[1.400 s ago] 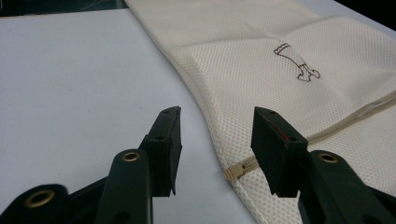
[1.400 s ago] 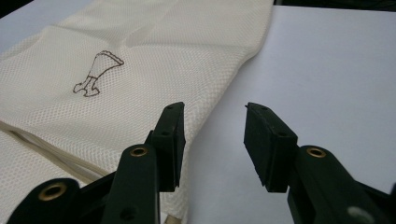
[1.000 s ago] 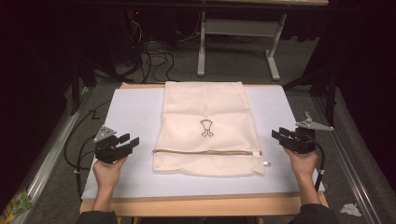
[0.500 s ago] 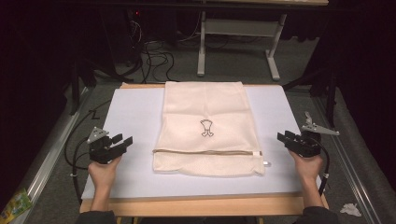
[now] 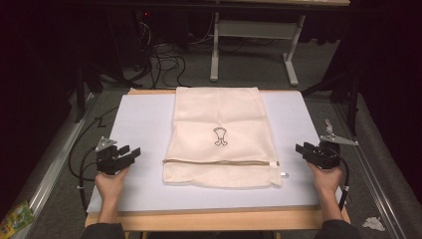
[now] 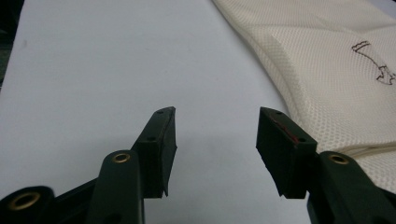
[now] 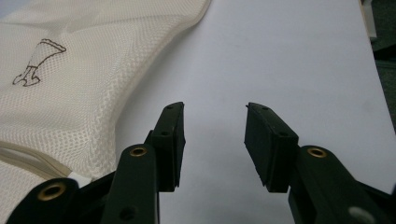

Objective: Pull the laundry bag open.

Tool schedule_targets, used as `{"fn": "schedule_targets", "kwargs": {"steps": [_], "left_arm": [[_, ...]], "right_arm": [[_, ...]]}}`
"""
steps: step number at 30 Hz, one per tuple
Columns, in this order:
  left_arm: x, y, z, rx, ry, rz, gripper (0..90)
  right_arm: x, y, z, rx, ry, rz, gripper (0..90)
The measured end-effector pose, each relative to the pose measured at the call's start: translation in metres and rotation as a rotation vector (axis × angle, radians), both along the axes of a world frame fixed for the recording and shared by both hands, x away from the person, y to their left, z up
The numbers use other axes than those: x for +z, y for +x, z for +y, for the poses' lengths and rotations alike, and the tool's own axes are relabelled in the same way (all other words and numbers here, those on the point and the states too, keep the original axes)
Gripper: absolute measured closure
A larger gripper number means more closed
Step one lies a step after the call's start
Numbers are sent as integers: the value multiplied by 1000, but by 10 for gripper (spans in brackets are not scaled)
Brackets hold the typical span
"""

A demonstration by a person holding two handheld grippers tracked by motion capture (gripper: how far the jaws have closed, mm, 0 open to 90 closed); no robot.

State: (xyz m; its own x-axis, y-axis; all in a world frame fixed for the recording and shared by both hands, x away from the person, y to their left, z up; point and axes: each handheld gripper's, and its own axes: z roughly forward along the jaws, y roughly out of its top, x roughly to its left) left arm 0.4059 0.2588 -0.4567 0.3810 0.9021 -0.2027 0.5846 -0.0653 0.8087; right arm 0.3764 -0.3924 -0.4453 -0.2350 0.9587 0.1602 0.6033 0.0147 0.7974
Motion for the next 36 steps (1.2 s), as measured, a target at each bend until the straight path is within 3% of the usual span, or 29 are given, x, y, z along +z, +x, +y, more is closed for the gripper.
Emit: {"fn": "schedule_targets", "kwargs": {"steps": [13,18,27,36], "left_arm": [[-11,10,-5,29,40,17,475],[-16,13,-11,19,53,6,472],[-19,14,-14,28,55,-20,468],[-24,14,-18,41,88,-42,466]], "right_arm": [[-11,2,-2,-26,-24,18,584],[-18,5,0,-27,-26,33,577],[-25,7,7,-22,-65,13,561],[-31,5,10,-16,-71,5,526]]}}
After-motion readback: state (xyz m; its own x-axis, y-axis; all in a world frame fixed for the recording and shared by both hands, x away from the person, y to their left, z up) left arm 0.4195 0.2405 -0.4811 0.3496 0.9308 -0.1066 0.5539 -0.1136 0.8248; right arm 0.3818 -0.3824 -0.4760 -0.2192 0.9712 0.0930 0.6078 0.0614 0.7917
